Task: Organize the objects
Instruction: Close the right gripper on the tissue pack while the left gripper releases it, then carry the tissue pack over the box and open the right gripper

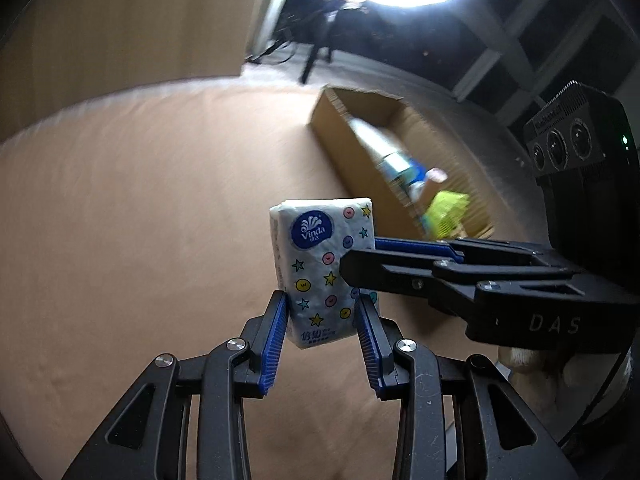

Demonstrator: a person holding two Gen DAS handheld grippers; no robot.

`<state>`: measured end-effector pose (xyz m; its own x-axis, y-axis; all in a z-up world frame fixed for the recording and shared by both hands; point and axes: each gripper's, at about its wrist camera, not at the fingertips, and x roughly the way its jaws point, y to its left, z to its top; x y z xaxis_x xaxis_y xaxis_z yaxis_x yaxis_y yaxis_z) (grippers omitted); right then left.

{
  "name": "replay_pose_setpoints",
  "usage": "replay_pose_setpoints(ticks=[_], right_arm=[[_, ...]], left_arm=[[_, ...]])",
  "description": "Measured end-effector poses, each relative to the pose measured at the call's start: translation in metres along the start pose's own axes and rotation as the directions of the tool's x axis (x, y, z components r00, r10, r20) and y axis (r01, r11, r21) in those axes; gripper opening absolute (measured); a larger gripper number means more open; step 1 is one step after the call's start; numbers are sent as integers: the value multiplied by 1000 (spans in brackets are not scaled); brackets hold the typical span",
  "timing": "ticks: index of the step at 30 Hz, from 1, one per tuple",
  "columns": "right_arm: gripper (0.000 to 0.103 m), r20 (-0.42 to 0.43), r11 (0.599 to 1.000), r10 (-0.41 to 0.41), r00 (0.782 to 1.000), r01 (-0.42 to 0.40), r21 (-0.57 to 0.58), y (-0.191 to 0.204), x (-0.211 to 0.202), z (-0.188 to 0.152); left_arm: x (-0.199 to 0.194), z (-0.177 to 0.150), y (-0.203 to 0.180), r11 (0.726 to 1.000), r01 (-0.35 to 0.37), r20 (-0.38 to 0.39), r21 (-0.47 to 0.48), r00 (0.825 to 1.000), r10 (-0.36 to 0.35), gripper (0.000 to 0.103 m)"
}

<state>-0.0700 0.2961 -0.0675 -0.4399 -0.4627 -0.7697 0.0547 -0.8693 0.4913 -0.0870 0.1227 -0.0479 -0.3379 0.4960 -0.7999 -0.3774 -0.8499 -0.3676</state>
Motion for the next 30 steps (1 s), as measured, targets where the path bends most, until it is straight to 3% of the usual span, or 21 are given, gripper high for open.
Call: replay_pose_setpoints(ticks=[14, 30], right_arm=[[24, 152, 992, -118, 981, 111, 52, -71, -87, 32], [24, 167, 983, -163, 972, 146, 109, -150, -98, 79]], left_arm=[[52, 88, -97, 990, 59, 30, 130, 997, -64, 37], [135, 153, -134, 988, 57, -23, 142, 998, -55, 37]])
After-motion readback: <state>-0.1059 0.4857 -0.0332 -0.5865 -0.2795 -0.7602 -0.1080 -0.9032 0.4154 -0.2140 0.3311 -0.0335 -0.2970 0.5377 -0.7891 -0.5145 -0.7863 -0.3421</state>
